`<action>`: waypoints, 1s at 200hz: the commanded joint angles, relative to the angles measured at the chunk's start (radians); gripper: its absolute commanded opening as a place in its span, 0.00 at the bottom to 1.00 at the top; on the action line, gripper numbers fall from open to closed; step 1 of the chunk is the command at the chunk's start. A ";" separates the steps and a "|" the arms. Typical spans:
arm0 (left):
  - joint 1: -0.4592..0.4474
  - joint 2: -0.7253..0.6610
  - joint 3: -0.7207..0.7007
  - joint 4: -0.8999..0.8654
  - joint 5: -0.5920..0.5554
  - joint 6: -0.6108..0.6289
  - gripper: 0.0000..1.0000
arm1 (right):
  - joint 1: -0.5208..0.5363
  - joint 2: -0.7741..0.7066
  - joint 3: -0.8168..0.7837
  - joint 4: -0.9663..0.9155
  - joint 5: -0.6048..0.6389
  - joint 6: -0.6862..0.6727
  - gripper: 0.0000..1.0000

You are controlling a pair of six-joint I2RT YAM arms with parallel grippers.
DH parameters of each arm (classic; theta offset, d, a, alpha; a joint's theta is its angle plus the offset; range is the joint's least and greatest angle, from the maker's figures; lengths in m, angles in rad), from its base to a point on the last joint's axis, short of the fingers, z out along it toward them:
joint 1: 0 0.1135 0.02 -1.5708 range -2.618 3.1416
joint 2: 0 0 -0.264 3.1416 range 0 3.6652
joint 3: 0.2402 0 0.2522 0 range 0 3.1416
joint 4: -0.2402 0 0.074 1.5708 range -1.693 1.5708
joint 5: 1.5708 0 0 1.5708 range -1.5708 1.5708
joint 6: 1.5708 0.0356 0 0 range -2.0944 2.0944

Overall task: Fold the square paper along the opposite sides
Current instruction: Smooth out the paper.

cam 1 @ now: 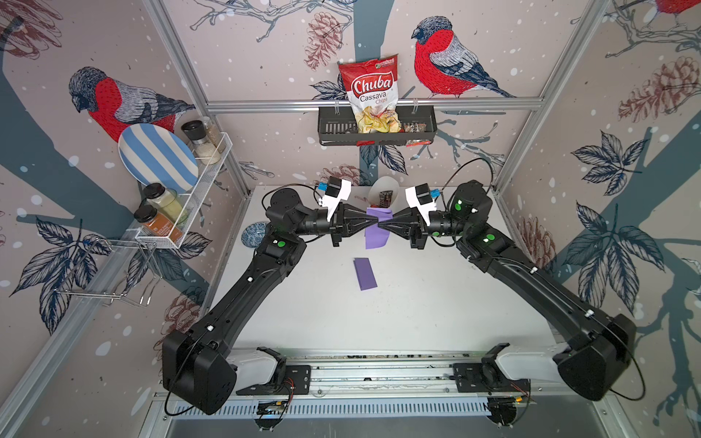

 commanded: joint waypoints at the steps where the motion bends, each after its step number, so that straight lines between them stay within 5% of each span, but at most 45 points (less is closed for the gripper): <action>1: 0.001 -0.003 0.006 -0.013 0.002 0.012 0.00 | -0.004 -0.004 0.012 0.027 0.019 -0.010 0.24; 29: 0.002 -0.003 0.003 -0.011 0.005 0.012 0.00 | -0.011 0.005 0.031 0.033 0.019 -0.008 0.30; 104: 0.002 -0.009 0.005 -0.009 0.005 0.014 0.00 | -0.016 0.032 0.050 0.032 -0.012 0.004 0.26; 127: 0.002 -0.005 0.006 -0.014 0.001 0.019 0.00 | -0.017 0.030 0.049 0.032 -0.020 0.005 0.17; 142: 0.001 -0.002 0.009 -0.027 -0.004 0.027 0.00 | -0.016 0.026 0.048 0.029 -0.020 0.002 0.00; 189: 0.002 -0.001 0.027 -0.104 -0.033 0.084 0.00 | -0.018 0.007 0.036 0.026 -0.005 -0.013 0.00; 200: 0.002 -0.001 0.028 -0.105 -0.032 0.084 0.00 | -0.020 0.005 0.036 0.029 0.007 -0.013 0.11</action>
